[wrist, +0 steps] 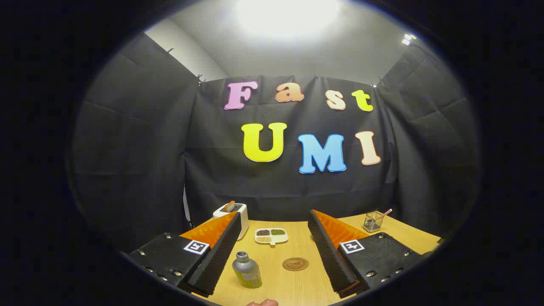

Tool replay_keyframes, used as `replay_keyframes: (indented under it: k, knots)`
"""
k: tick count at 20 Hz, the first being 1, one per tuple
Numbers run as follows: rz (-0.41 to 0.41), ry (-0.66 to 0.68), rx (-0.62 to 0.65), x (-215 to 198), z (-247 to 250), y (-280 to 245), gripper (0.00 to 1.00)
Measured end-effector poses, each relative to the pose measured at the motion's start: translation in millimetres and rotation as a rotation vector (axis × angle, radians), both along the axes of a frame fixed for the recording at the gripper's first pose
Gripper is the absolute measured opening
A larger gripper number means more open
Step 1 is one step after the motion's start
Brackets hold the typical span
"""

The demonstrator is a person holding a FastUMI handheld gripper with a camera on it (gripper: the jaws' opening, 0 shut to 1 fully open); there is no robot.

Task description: Take the bottle from table, then pour the juice into the cup, finally place the bottle on the coaster

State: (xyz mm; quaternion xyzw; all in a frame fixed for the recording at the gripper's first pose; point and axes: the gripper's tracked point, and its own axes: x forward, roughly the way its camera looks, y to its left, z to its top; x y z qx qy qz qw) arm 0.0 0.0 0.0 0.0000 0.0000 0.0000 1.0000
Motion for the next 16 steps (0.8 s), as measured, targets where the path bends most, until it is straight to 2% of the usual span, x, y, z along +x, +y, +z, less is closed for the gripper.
replay_keyframes:
  k: [7,16]
  knots:
    - [0.052,-0.010,-0.003,-3.5,4.6,26.0,0.96]
    - [0.033,-0.035,0.022,-9.5,11.6,22.7,0.96]
